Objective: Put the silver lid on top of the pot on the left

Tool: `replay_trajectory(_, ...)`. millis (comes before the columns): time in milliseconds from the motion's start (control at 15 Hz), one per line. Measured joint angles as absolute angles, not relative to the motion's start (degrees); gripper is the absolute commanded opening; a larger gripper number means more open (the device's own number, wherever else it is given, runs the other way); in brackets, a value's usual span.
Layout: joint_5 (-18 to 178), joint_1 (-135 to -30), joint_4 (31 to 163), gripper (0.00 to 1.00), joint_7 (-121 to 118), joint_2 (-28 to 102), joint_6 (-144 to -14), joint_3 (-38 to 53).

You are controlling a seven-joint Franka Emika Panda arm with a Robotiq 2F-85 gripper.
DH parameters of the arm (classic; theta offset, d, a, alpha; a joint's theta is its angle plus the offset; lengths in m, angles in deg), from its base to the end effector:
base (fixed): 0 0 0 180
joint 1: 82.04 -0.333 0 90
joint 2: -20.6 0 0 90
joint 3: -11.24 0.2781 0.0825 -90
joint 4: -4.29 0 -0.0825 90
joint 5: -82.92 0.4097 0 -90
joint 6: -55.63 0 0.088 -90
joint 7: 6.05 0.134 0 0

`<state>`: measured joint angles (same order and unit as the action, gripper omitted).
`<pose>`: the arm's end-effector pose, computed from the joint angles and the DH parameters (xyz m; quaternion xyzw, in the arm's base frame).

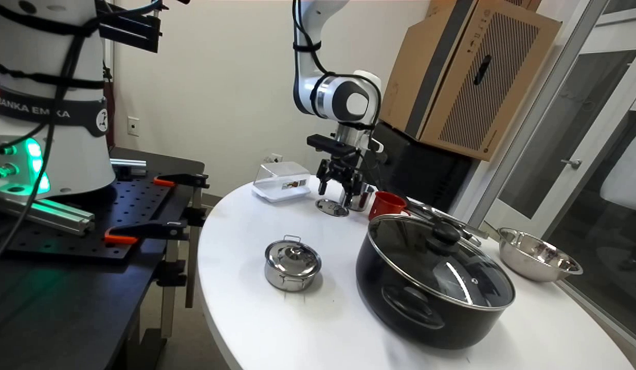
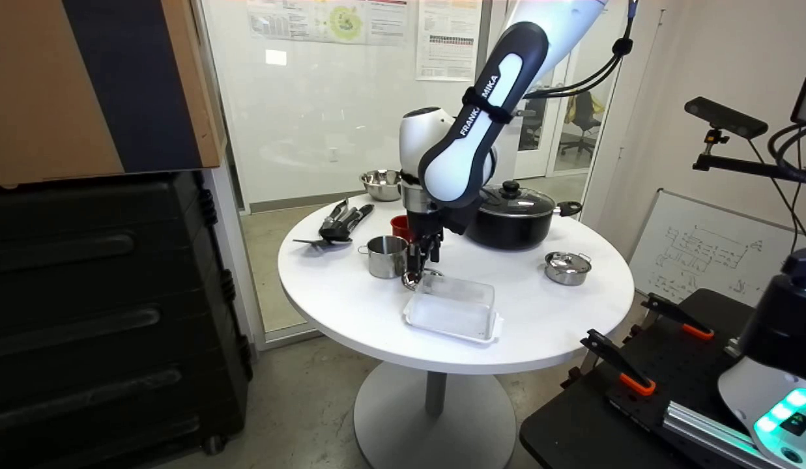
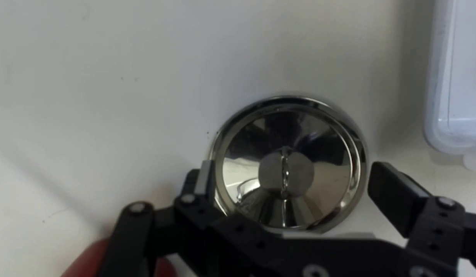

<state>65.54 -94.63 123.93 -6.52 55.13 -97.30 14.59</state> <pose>0.5390 0.1632 0.0471 0.9614 0.2703 -0.0014 0.0516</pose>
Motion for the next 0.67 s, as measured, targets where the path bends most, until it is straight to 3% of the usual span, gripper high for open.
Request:
replay_trajectory(267, 66.31, -94.6, 123.93, 1.0, -5.84, 55.13, -97.3, 14.15)
replay_trajectory(400, 66.47, -94.6, 123.91, 0.74, -5.79, 55.13, -97.27, 14.05)
replay_trajectory(667, 66.52, -94.66, 123.83, 0.44, -5.79, 55.13, -97.27, 14.05)
